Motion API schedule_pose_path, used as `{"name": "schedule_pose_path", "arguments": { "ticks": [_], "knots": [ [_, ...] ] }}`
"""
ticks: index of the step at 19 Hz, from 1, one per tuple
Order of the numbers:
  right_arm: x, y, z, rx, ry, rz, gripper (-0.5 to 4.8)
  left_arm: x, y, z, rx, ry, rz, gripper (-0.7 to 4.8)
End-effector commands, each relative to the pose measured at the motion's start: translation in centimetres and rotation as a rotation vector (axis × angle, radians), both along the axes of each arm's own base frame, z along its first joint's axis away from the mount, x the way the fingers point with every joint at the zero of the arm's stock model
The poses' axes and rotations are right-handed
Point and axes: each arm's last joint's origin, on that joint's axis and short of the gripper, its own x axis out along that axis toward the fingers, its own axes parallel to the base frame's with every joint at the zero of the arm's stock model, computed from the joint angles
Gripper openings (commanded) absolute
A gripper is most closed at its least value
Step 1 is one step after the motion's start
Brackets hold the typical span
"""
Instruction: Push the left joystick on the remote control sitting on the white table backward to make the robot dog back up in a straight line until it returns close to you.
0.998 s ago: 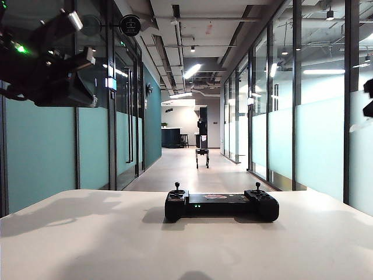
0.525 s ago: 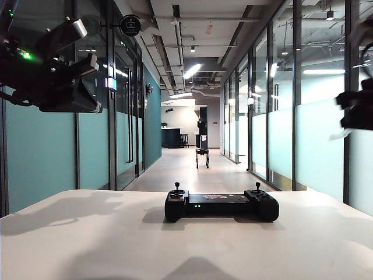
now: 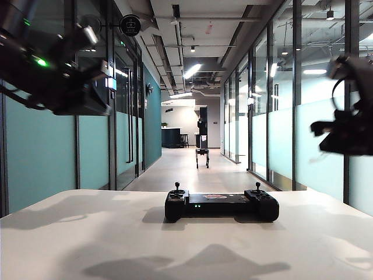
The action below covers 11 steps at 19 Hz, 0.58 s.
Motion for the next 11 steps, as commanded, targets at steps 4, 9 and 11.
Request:
{"name": "schedule_pose_path", "arguments": {
  "ticks": [4,9,11],
  "knots": [
    [2.8,2.2,-0.7,0.021,0.023,0.065,-0.06,2.7,-0.9,-1.3,-0.008,0.04,-0.055,-0.05],
    [5.1,4.1,-2.6,-0.009,0.076,0.058,-0.05,4.2,-1.4,-1.5,-0.012,0.048,-0.073,-0.05],
    [5.9,4.3,-3.2,-0.014,0.086,0.054,0.46,4.8,-1.6,-1.4,-0.013,0.043,-0.073,-0.05]
  ]
}}
